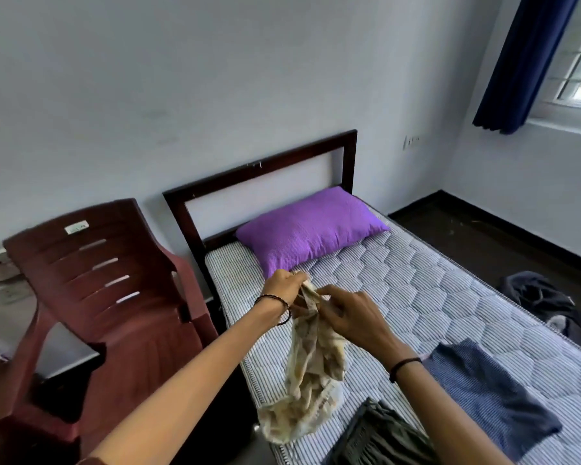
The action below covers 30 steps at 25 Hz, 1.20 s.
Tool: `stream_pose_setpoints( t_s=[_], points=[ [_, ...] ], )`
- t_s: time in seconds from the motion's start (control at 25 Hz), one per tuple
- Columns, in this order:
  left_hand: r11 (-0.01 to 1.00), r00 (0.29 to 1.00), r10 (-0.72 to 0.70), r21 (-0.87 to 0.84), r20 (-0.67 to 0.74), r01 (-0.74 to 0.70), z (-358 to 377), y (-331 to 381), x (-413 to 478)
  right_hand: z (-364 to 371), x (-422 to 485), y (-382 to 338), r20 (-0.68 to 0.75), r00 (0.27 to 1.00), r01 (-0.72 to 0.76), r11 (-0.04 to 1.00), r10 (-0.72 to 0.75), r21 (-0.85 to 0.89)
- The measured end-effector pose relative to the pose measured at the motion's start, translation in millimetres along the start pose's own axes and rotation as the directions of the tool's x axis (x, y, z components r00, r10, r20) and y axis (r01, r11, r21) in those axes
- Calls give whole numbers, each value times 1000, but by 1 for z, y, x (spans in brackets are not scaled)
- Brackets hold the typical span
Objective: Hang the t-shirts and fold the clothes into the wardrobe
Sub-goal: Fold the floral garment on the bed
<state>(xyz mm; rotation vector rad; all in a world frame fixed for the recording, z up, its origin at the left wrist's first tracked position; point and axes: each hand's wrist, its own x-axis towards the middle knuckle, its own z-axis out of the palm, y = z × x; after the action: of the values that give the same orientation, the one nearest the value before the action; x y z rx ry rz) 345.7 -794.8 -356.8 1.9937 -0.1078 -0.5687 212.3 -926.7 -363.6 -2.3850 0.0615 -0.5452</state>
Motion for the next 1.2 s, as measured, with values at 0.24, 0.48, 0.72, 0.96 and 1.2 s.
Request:
stream_pose_setpoints(
  t_s=[0.24,0.48,0.72,0.96,1.2],
  points=[
    [980,994,81,-177,-79,-94,-34,85,-41,-43,43,-34,-26,997,78,996,-77,46],
    [953,977,191,-221,-91,-207,-57,139,-66,-65,76,-64,-31,999,24,997,-22,76],
    [940,968,251,-236,-16,-248,-79,157,-86,-72,99,-79,-65,997,24,995,-31,-98],
    [836,876,477,268,77,-479,-110,156,-58,-58,130,-88,-201,978,-81,992,60,-96],
    [471,743,669,752,37,-462,-132,165,-30,-40,167,-94,-37,984,-178,974,174,-138]
  ],
)
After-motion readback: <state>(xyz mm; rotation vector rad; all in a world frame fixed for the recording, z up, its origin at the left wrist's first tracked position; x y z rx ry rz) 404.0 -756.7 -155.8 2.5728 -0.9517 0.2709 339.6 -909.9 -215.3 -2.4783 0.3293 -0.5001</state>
